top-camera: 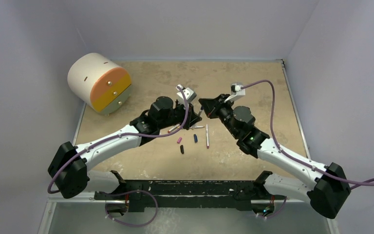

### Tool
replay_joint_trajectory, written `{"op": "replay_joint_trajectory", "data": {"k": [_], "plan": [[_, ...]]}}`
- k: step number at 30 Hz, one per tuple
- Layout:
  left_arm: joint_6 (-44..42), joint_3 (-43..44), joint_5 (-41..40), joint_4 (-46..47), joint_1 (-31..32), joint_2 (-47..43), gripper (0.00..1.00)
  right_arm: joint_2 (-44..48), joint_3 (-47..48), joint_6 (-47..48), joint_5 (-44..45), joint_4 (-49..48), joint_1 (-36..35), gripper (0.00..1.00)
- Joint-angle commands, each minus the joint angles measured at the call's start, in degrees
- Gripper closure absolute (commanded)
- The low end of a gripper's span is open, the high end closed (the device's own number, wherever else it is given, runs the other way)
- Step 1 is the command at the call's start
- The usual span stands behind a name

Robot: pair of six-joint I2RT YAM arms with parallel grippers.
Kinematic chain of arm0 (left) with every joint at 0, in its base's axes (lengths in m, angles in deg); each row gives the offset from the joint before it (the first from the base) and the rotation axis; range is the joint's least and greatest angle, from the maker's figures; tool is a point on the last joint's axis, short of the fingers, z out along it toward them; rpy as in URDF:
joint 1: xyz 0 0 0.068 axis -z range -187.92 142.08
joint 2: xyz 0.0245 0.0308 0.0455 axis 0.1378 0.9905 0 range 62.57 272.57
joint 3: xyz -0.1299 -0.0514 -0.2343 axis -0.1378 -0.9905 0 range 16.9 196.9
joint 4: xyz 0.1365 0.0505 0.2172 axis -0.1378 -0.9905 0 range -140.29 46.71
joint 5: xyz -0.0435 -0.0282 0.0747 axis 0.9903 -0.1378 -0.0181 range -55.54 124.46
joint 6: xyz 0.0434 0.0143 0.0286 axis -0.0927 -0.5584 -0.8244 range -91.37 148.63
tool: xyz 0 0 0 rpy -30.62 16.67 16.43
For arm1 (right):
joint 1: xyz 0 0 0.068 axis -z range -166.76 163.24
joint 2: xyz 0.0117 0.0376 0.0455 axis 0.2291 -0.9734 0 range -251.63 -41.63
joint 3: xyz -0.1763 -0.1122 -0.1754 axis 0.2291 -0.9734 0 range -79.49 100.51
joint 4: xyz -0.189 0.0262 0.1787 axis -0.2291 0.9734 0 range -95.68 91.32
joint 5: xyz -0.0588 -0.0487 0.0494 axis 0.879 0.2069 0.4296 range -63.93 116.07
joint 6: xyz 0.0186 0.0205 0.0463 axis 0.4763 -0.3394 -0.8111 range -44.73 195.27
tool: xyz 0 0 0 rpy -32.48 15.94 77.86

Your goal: Insert the pens into the pen caps

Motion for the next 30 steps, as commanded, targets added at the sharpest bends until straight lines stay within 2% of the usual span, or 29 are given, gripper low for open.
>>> {"op": "replay_joint_trajectory", "data": {"k": [1, 9, 13, 17, 21, 26, 30], "plan": [[-0.59, 6.35, -5.48, 26.75, -3.54, -5.36, 1.0, 2.41, -1.48, -4.14, -12.59, 19.89, -7.16, 1.0], [-1.59, -1.25, 2.38, 21.51, -3.48, -9.45, 1.0, 8.61, 2.17, -2.3, -7.43, 16.69, -7.16, 0.98], [-3.45, -1.65, 5.06, 17.2, -3.43, -9.48, 1.0, 8.66, 5.79, 0.18, -4.9, 16.82, -7.15, 0.86], [-3.83, -2.63, 5.37, 15.66, -3.47, -9.68, 1.0, 9.76, 7.73, 1.21, -3.05, 17.26, -7.15, 0.67], [-3.74, -3.87, 4.28, 14.96, -3.4, -9.87, 1.0, 13.13, 7.23, 1.24, 0.3, 17.24, -7.15, 0.53], [-3.01, -5.02, 1.63, 14.27, -3.45, -10.12, 1.0, 18.62, 4.92, 0.13, 5.6, 18.8, -7.14, 0.5], [-1.69, -3.73, -11.01, 9.24, -3.53, -8.52, 1.0, 21.98, 2.96, -0.92, 7.22, 23.0, -7.15, 0.5]]}}
